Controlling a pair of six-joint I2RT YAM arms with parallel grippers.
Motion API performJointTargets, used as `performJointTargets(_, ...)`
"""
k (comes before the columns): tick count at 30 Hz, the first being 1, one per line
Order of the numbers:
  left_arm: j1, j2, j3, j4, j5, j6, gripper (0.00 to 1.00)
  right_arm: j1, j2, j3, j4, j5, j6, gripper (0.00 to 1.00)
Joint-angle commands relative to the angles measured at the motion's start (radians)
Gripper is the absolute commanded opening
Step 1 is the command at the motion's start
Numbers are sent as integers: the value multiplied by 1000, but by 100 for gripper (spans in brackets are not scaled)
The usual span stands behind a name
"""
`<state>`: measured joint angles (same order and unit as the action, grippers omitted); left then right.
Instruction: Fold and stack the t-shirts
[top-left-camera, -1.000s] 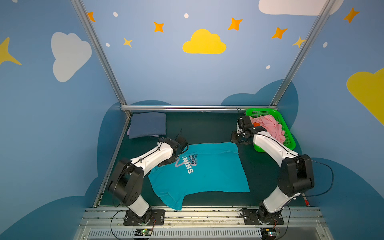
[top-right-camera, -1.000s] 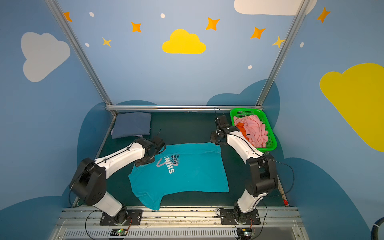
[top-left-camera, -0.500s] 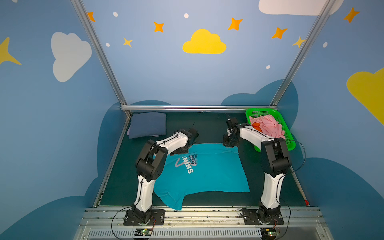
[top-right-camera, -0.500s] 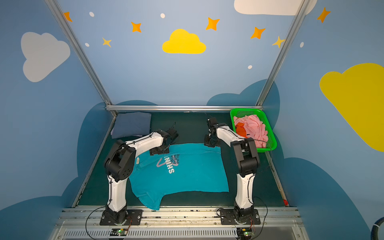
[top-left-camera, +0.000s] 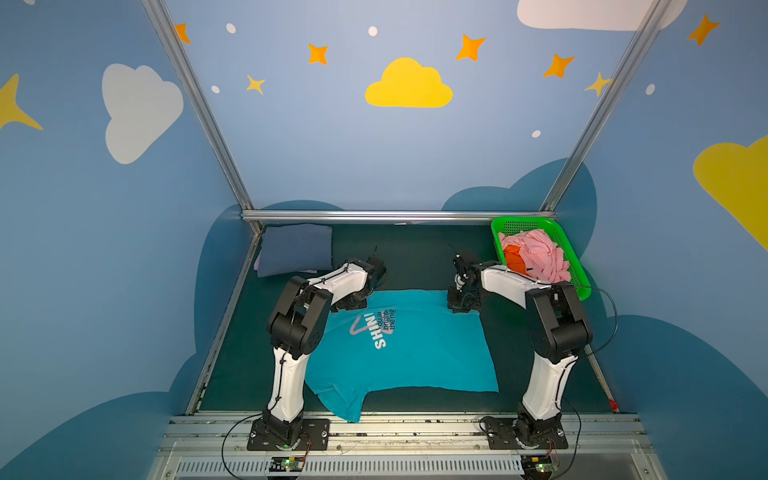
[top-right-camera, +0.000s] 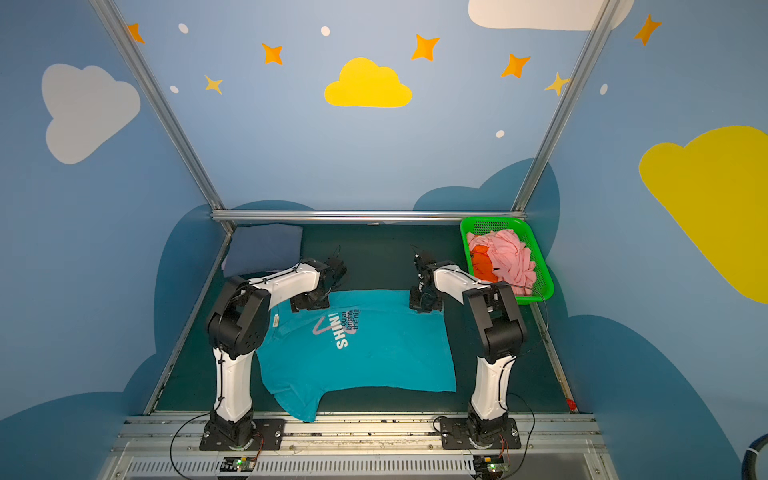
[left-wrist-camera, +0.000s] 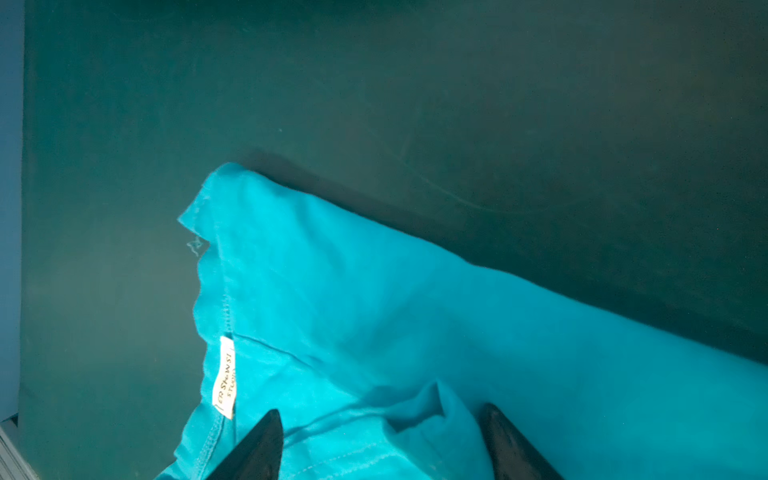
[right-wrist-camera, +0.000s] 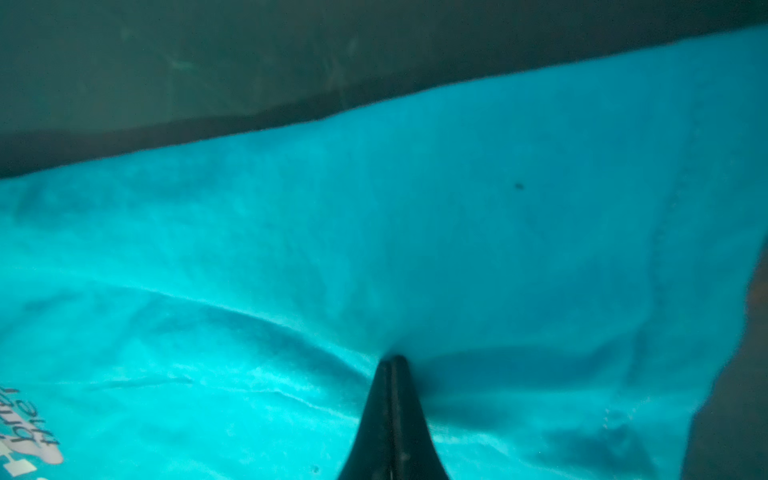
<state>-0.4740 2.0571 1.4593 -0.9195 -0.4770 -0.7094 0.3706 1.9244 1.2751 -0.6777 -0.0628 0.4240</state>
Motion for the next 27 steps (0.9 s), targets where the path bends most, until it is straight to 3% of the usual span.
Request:
performJointTargets(1,5,-37,6,-10,0,16,74,9,-12,-13,-46,21,15,0)
performJointTargets(12,4,44,75,-18,1,31,71,56,-15,68,-79,33,7,0)
performJointTargets(15,4,62,98,-33,7,31,39,60,-12,71,-81,28,8,0)
performJointTargets(18,-2,56,98,-44,12,26,22,61,-13,73,-84,27,6,0)
performJointTargets(23,-20,3,79,-82,14,6,6,63,-23,79,-88,26,1,0)
performJointTargets(27,-71,-67,66,-148,-6,-35,4,70,-44,82,-88,27,-3,0)
